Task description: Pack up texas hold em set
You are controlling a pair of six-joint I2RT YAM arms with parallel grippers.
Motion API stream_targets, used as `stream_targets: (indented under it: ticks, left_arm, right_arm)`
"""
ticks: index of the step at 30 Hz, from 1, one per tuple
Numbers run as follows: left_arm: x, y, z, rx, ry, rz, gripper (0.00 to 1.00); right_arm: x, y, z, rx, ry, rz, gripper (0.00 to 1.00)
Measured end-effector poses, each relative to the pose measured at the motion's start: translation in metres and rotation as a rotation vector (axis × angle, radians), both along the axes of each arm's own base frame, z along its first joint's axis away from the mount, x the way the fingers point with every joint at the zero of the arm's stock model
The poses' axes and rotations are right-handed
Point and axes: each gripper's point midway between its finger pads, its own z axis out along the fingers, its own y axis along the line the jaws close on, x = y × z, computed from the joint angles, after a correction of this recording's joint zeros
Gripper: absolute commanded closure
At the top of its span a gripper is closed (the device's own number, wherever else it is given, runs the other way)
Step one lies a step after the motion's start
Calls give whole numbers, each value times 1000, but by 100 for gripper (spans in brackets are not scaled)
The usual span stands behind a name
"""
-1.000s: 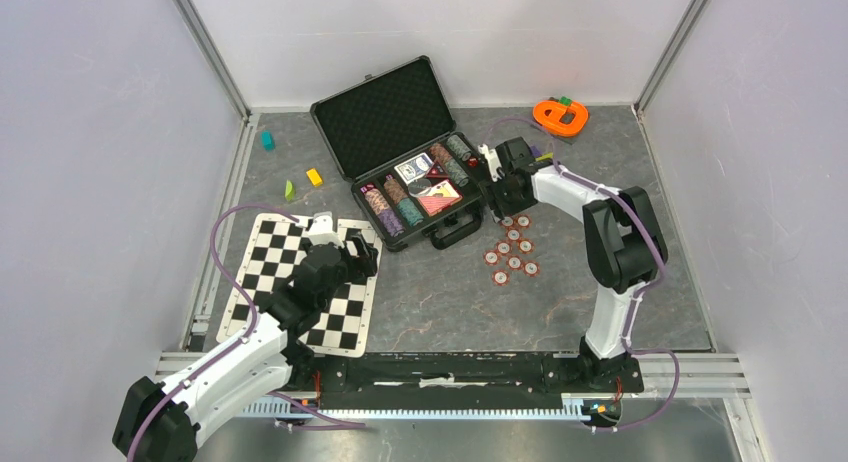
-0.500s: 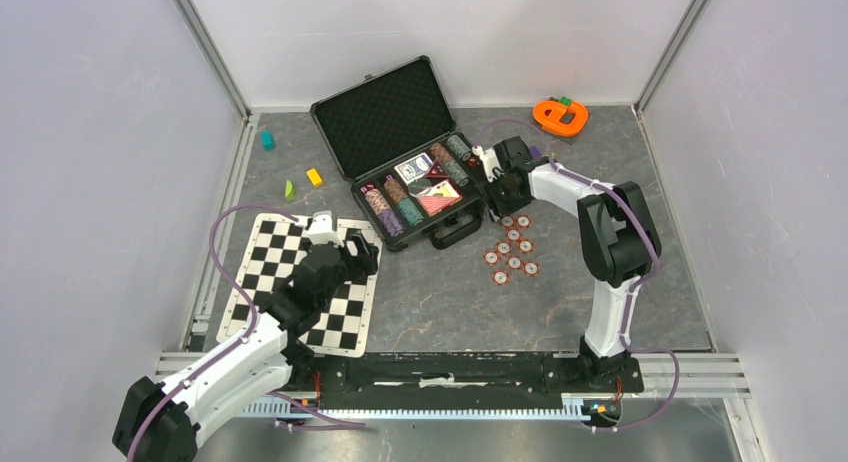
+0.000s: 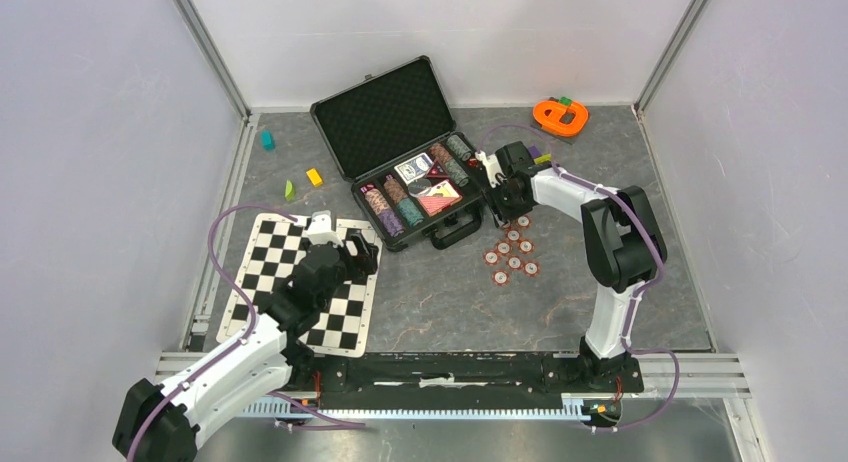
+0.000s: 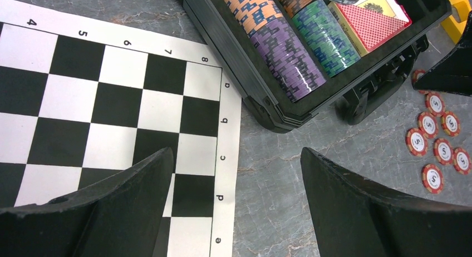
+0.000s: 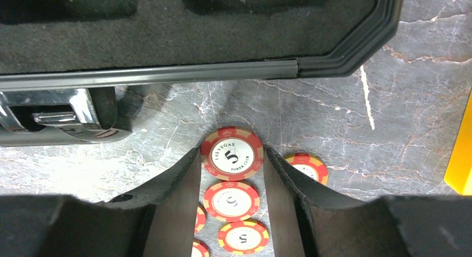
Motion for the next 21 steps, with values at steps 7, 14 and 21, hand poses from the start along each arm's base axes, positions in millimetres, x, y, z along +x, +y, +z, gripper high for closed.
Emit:
stream_targets:
  ticks: [7, 14, 21]
  left_arm:
    - [0, 0, 2, -5, -8, 0, 10]
    - [0, 0, 2, -5, -8, 0, 10]
    - [0, 0, 2, -5, -8, 0, 10]
  right_arm:
    - [-1, 0, 1, 0, 1, -8, 58]
    - [-3, -4, 2, -19, 16, -24, 60]
    - [-2, -8, 21, -24, -20, -38, 59]
